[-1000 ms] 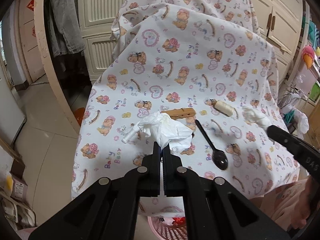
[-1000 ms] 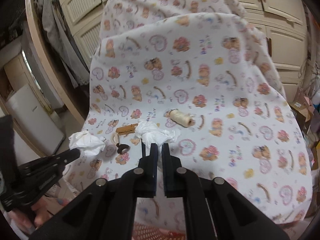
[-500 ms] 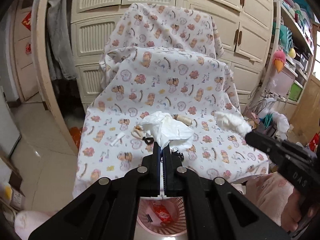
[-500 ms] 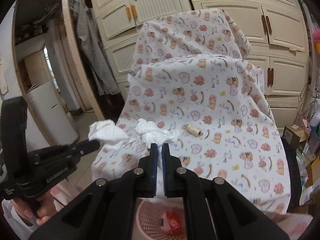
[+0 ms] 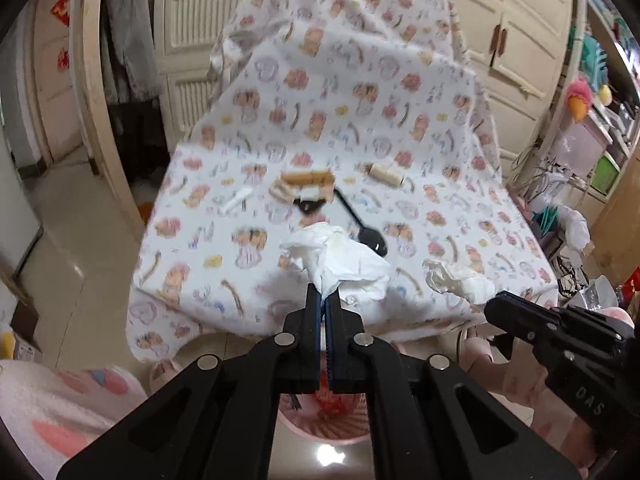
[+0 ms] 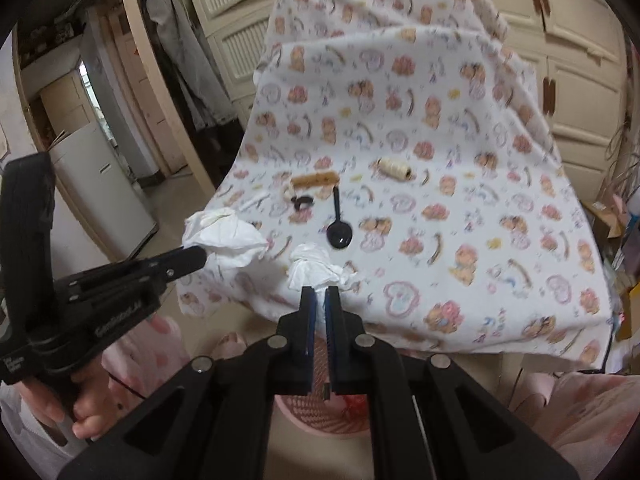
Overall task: Collect trash
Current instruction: 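Lower both tissues over the pink basket and open both grippers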
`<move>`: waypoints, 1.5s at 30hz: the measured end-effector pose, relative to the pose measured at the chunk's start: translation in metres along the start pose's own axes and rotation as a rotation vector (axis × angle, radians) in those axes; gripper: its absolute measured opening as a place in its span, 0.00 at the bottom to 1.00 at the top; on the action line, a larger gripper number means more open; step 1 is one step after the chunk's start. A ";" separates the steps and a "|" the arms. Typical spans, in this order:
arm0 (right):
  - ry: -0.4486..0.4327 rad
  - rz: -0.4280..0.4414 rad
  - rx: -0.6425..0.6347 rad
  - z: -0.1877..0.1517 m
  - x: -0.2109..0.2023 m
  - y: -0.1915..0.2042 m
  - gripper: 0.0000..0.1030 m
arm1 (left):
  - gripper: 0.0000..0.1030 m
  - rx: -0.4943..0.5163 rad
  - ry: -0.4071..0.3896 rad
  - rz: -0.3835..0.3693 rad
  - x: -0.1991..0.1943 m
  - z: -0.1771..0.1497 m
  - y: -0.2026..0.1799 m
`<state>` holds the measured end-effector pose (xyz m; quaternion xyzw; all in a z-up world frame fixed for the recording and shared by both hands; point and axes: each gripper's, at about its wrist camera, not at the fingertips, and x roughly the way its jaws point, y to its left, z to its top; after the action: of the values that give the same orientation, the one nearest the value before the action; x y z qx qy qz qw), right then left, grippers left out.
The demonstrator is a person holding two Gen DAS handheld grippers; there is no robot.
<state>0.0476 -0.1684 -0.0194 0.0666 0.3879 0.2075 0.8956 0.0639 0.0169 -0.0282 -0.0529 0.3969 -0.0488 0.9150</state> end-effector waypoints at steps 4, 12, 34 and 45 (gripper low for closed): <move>0.049 0.032 0.020 -0.005 0.009 0.000 0.05 | 0.01 -0.025 0.135 -0.073 0.019 -0.008 0.002; 0.195 -0.037 -0.040 -0.019 0.038 0.011 0.05 | 0.01 -0.020 0.288 -0.027 0.050 -0.028 0.002; 0.584 -0.132 0.038 -0.102 0.149 -0.019 0.05 | 0.01 -0.130 0.671 0.030 0.133 -0.082 0.023; 0.609 -0.098 0.178 -0.110 0.161 -0.040 0.37 | 0.27 -0.126 0.682 0.051 0.136 -0.084 0.023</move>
<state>0.0795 -0.1409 -0.2136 0.0607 0.6573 0.1398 0.7380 0.0963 0.0174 -0.1865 -0.0801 0.6834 -0.0159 0.7254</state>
